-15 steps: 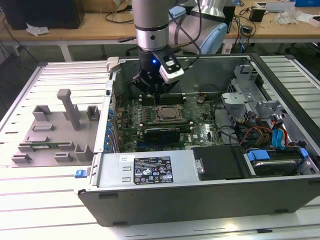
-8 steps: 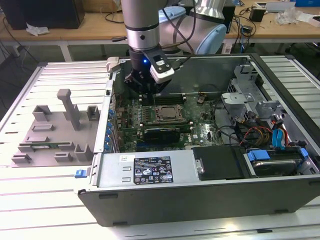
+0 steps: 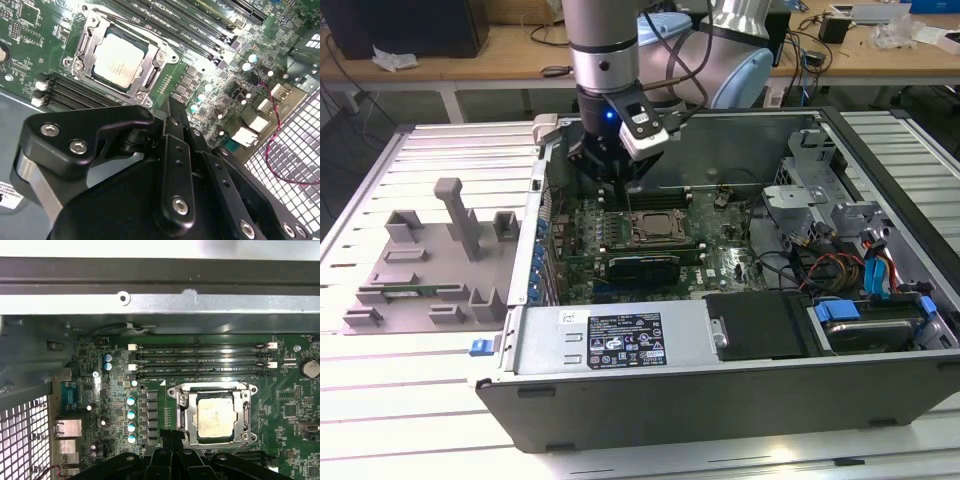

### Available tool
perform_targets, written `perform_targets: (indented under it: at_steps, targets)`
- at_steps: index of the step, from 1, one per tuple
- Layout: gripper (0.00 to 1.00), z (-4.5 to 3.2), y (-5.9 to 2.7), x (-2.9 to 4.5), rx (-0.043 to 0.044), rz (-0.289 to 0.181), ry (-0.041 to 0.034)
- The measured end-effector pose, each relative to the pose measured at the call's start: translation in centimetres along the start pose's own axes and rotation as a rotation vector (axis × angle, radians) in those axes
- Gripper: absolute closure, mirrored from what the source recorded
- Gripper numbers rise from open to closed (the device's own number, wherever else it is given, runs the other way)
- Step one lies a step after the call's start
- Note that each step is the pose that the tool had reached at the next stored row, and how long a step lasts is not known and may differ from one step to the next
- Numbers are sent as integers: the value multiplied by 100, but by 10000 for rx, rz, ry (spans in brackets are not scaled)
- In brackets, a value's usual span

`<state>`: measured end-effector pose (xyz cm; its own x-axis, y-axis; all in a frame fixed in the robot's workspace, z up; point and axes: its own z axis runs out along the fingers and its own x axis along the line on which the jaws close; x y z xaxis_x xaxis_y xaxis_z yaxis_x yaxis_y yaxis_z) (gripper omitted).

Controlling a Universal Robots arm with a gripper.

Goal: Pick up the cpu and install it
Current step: 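Install the first cpu locking lever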

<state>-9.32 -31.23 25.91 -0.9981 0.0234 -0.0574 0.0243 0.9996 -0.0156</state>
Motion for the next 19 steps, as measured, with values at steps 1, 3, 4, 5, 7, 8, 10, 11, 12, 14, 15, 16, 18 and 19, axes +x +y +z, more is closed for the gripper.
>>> perform_targets:
  at_steps: [1,3,4,5,7,8,10,11,12,14,15,16,18,19]
  targets:
    - [89,0,0,8,-228,14,-19]
    - [89,0,0,17,-530,33,-38]
    - [89,-1,0,24,-756,46,-48]
    - [89,-2,0,34,-981,59,-64]
    - [89,-2,-1,49,-1303,77,-87]
    - [89,-3,-1,60,-1470,89,-96]
    - [89,-4,-2,74,-1789,106,-117]
    - [89,-4,-2,78,-1985,118,-123]
    - [89,-4,-2,79,-2197,130,-130]
    - [89,-4,-1,78,-2217,134,-129]
    - [89,-4,-2,74,-2218,132,-128]
    - [89,-3,-1,63,-2218,133,-129]
    - [89,1,0,6,-2217,133,-128]
    - [89,2,0,-19,-2217,134,-125]
